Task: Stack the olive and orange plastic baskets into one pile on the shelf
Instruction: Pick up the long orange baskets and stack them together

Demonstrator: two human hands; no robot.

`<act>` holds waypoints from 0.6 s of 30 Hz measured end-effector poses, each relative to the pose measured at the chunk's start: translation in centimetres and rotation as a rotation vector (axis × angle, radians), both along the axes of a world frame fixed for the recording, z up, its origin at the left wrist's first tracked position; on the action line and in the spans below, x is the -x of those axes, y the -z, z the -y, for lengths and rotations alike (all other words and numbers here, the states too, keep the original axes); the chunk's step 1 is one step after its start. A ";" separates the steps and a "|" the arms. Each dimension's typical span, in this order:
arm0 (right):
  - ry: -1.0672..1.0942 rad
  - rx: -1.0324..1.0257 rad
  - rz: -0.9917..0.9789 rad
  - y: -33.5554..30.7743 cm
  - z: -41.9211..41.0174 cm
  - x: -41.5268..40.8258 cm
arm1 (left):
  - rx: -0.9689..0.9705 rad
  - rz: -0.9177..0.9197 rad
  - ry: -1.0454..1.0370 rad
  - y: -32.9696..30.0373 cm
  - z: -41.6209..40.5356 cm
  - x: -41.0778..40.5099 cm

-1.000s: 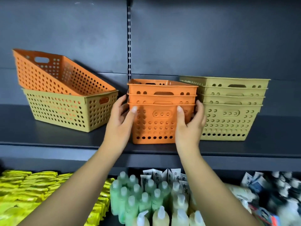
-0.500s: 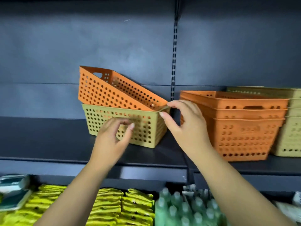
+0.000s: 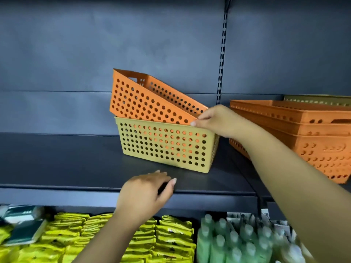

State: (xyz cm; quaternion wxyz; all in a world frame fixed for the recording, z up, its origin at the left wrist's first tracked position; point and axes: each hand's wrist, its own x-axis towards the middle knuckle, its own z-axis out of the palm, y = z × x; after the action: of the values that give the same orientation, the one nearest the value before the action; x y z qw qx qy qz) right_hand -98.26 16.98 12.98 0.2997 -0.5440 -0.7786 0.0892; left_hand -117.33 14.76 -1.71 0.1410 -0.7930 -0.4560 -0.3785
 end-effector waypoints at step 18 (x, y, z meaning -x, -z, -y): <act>0.039 -0.773 -0.499 -5.2 2.5 -3.1 | 0.114 0.559 0.160 -6.3 -0.3 -0.7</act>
State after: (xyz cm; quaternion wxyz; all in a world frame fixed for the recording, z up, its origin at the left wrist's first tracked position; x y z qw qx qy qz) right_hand -95.12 14.52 18.21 0.6606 -0.3687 -0.6484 -0.0853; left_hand -116.63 15.07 4.60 -0.0651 -0.6983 -0.4336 -0.5658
